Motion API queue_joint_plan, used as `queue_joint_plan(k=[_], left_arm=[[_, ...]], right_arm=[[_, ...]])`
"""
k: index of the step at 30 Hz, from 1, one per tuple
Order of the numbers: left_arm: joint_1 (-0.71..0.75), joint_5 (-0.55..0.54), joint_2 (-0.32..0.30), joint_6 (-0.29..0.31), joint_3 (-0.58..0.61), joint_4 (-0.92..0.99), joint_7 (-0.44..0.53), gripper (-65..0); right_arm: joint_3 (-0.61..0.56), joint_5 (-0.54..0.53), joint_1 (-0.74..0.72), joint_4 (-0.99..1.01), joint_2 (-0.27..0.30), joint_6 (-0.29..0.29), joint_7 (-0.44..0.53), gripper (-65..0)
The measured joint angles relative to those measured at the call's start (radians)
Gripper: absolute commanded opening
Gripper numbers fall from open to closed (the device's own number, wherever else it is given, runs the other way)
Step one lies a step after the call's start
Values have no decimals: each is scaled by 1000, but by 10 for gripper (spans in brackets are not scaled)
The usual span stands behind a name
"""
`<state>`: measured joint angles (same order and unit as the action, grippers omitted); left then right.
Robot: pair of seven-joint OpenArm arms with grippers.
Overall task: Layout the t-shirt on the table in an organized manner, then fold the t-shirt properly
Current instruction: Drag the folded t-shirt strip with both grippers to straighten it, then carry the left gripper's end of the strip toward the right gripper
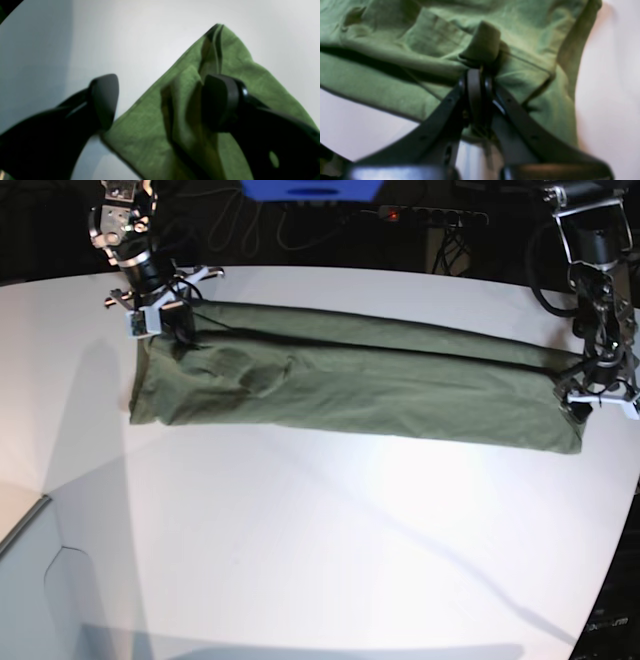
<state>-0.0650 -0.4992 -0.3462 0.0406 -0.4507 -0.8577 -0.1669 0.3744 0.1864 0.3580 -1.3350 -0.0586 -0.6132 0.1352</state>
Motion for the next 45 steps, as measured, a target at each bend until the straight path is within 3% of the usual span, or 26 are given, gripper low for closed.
queue_joint_plan(k=[7,9,12,16,21,25,32,36,45], left_arm=[[-84,6,-8,-5,5,146,47,-139],[-90,8,-17,-9,56,164,67,-166],[-84,8,-25,-14,138,164,95,-278],[-85,0,-20,-13,147,164,94,-413],[-85,-4,-20,-9,153,163,93,-481],[-85,-18,-19,8,153,148,78,-650],[66,-13,3,-16,159,-143,-10,-646],[161,-11,6,-21,154,-370,-8,-646],[307,47,160,-17,150,-697,-8,-646]], right_arm=[[-2,0,0,0,0,0,0,-650],[-2,0,0,0,0,0,0,-650],[-2,0,0,0,0,0,0,-650],[1,0,-15,0,-1,0,-2,-650],[0,0,-14,0,-2,0,-1,-650],[0,1,-29,0,-2,0,-4,-650],[-2,5,-55,4,-3,0,-11,-650],[-2,6,-98,4,0,0,-81,-650],[-4,8,-138,3,23,0,-124,-650]])
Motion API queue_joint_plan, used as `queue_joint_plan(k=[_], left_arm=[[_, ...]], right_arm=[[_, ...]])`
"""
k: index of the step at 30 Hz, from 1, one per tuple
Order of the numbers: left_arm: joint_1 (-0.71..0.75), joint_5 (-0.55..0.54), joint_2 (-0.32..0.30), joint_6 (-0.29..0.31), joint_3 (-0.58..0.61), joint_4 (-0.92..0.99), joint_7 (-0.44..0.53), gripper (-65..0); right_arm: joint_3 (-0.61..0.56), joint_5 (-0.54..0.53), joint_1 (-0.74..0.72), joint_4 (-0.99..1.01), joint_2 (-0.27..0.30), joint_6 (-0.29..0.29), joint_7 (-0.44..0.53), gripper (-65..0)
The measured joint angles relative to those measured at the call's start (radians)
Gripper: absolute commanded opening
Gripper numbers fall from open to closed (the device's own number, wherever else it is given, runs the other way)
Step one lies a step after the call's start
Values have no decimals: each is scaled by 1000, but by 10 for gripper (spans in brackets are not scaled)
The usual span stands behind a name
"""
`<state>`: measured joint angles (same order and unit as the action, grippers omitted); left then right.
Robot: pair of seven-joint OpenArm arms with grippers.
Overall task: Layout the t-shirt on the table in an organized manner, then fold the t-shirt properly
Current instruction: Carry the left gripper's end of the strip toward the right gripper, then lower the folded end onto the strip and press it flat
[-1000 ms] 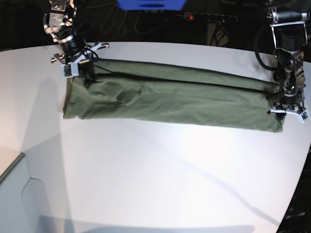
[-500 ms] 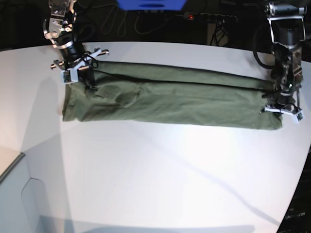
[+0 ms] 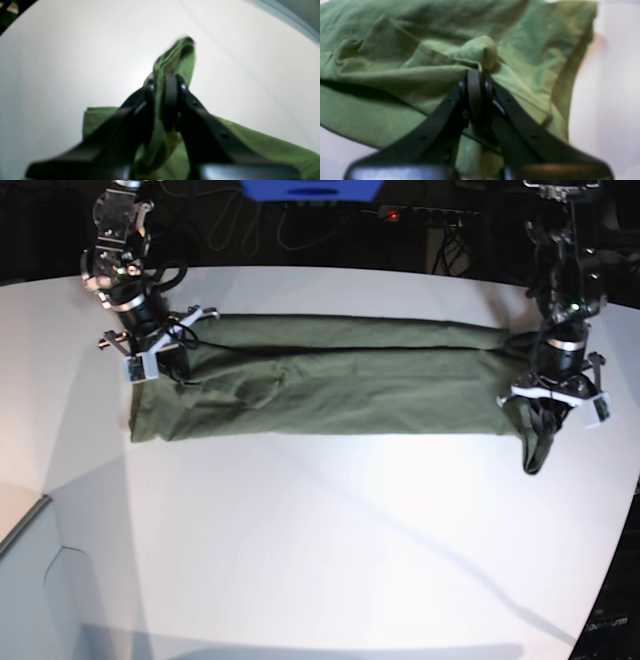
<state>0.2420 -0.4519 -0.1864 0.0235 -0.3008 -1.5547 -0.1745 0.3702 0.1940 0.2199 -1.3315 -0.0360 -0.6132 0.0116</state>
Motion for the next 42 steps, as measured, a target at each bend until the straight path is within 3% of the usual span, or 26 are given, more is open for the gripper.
queue_joint_plan(k=[7,12,20,35,38,42], left_arm=[[-13,237,162,6,189,8,5,-646],[-7,337,218,5,308,32,7,-646],[-8,358,220,4,432,88,9,-647],[-35,350,223,3,433,177,14,-647],[-35,352,247,-1,429,172,16,-647],[-48,352,261,3,436,172,14,-647]], right_arm=[[-1,0,-10,0,-6,0,1,-650],[0,0,-6,0,-3,0,0,-650],[3,0,-6,0,-3,0,0,-650],[3,0,-9,-4,-3,0,0,-650],[3,0,-8,-4,-3,0,0,-650],[3,0,-8,-4,-3,0,0,-572]])
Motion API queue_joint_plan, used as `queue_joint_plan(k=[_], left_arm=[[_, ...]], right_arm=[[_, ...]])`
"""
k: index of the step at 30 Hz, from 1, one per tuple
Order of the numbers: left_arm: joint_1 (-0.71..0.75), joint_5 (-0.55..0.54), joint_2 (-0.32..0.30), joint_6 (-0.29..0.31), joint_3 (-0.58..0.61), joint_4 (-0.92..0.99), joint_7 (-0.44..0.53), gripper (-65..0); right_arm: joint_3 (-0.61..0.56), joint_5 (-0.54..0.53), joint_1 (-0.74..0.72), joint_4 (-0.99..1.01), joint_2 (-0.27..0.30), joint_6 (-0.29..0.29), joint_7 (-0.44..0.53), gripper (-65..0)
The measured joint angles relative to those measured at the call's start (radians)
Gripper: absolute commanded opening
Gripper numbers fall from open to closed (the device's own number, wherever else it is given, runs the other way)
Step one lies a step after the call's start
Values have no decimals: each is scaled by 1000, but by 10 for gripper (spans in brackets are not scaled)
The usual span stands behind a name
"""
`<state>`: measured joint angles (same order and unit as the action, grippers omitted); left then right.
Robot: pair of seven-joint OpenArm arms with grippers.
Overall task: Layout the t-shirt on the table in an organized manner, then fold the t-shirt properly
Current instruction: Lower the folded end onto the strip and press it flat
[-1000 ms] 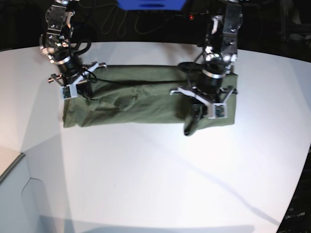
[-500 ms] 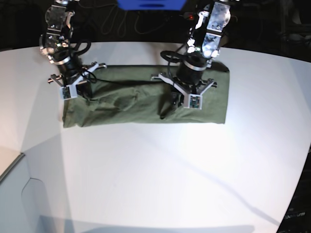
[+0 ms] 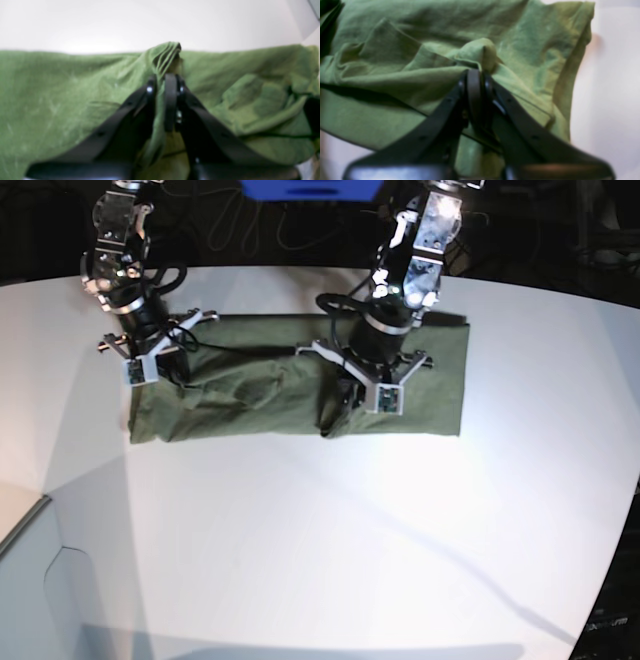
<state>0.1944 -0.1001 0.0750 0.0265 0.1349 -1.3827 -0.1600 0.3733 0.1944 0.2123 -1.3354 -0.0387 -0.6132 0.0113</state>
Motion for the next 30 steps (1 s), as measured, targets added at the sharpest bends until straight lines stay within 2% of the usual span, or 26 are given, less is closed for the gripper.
queue_joint_plan(k=[4,12,17,20,25,27,30], left_arm=[[-6,0,6,-1,-3,5,2,-647],[-37,-2,11,0,-2,22,6,-647],[-28,-2,11,0,-2,37,-2,-639],[-31,-2,11,-1,-2,37,-8,-580],[-20,-8,11,0,0,37,-8,-394],[-21,-7,6,0,23,34,-4,-368],[-20,-8,6,3,52,19,-6,-370]], right_arm=[[2,0,2,-1,0,0,0,-515],[2,0,2,-1,0,0,0,-496],[2,0,5,-34,0,0,0,-440],[2,1,4,-71,0,0,0,-392],[3,-2,14,-116,0,0,-1,-344],[5,0,19,-125,0,0,0,-338],[5,0,18,-127,0,0,0,-338]])
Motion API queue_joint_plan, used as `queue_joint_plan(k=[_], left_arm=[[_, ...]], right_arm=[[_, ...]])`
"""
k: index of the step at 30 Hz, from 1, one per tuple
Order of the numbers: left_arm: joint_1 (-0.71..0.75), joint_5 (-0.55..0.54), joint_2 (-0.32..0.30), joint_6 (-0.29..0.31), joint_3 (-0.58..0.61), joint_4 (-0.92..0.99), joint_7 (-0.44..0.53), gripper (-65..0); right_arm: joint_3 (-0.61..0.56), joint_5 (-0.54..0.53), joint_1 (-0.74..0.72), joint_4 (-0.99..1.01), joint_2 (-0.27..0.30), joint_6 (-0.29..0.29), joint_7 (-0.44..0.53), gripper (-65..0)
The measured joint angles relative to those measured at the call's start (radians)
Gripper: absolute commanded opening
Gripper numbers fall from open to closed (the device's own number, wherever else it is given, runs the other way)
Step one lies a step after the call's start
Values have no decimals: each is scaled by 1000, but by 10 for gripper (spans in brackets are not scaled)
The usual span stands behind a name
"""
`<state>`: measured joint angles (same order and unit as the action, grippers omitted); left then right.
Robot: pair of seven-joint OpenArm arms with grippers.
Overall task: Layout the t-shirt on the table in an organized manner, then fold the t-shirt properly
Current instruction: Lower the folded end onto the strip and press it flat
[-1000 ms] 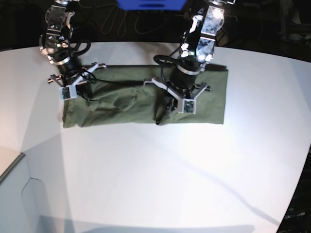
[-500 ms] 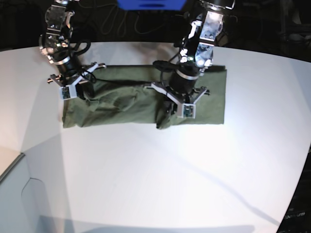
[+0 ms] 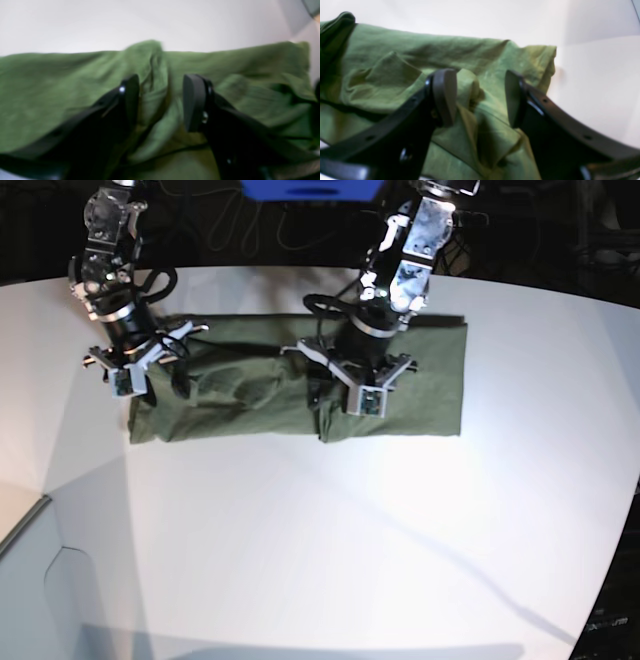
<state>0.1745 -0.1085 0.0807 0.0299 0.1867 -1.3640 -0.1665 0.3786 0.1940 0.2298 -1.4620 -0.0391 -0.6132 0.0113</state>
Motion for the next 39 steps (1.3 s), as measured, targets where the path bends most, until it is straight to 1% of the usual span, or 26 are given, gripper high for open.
queue_joint_plan(k=[2,4,7,9,10,14,16,18,20,23,26,29,32,34,37,39], left_arm=[[15,-1,0,2,0,-47,2,-370],[37,1,-2,-10,-3,-117,0,-370],[75,-1,-3,-5,-5,-245,6,-370],[77,-1,-11,4,-26,-289,5,-370],[74,0,-24,11,-40,-294,8,-370],[71,0,-55,-3,-146,-217,4,-370],[74,1,-59,-6,-190,-162,-8,-370],[78,3,-58,-5,-198,-123,-8,-370],[83,1,-53,-3,-167,-101,-5,-370],[94,0,-50,0,-74,-93,7,-370],[92,0,-48,1,32,-69,11,-370],[82,0,-48,0,93,-29,7,-370],[79,0,-50,0,111,-24,1,-370],[80,0,-53,-2,108,-43,-3,-370],[82,-1,-80,0,103,-114,6,-370],[83,-29,-103,6,78,-162,2,-370]], right_arm=[[0,0,-2,-1,0,0,0,-335],[0,0,-2,-1,0,0,0,-335],[0,0,-4,-1,-1,0,0,-335],[0,0,-6,-1,-2,0,0,-335],[0,1,-7,-1,-2,0,-1,-335],[1,1,-15,-1,0,0,0,-335],[7,0,-21,-1,-3,0,0,-335],[36,0,-33,-1,-10,0,0,-335],[61,0,-36,-2,-8,0,0,-335],[81,0,-43,0,-6,0,-4,-335],[96,0,-74,0,-8,0,-69,-335],[127,-3,-95,-2,-11,0,-131,-323],[168,-3,-107,-10,-9,0,-181,-283],[169,-3,-107,-24,-6,0,-198,-255],[166,-8,-110,-46,-5,0,-207,-243],[166,-7,-113,-45,-5,0,-211,-241]])
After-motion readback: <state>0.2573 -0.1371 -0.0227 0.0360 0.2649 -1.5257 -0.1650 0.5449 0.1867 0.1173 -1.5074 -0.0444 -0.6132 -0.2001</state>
